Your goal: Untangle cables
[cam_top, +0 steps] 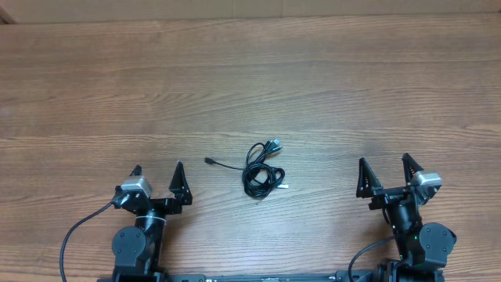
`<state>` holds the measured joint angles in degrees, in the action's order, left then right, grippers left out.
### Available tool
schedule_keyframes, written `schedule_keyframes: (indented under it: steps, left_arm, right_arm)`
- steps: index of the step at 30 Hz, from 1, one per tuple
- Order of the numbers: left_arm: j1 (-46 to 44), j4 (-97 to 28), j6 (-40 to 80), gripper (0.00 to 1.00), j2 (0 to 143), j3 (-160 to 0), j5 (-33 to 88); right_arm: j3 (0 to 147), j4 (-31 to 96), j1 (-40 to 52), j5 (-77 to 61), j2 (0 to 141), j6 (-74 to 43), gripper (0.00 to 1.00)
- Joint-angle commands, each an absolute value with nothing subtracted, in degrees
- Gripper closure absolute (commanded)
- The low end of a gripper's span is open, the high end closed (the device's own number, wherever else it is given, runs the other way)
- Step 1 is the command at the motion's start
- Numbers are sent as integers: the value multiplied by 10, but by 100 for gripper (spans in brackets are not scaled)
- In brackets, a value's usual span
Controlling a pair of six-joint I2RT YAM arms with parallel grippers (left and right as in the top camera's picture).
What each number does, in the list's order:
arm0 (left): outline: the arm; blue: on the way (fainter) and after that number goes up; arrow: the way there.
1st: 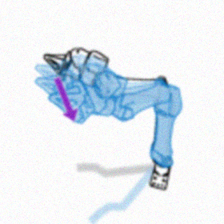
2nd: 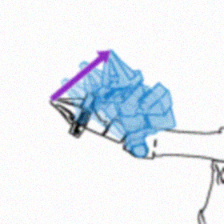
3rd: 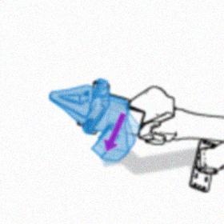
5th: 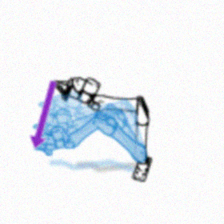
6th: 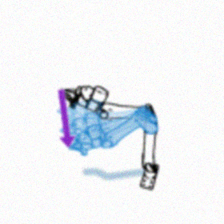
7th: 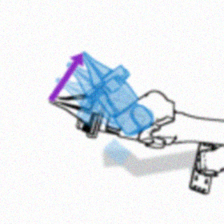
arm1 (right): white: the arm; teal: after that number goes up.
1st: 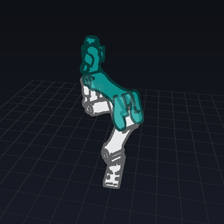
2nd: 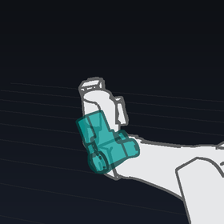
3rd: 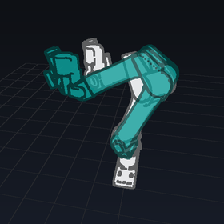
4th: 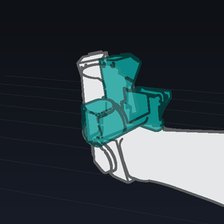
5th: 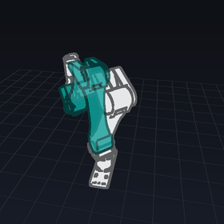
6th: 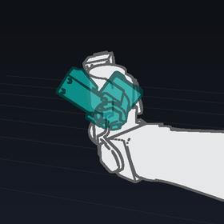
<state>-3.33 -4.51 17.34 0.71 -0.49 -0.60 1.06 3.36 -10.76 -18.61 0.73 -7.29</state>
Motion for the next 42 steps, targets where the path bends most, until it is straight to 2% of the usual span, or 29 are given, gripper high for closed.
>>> schedule_keyframes:
  steps: [1,33,37,42]
  left_arm:
    - [-30,-45,161,0,4,-4,0]
    - [-30,-45,160,0,4,-4,-3]
    - [-30,-46,95,0,4,-4,-4]
    - [-30,-47,94,0,7,-4,1]
  right_arm:
    - [5,33,-104,-181,4,-73,0]
    - [5,33,-104,-181,4,-73,0]
    - [5,33,-104,-181,4,-73,0]
    - [5,33,-104,-181,4,-73,0]
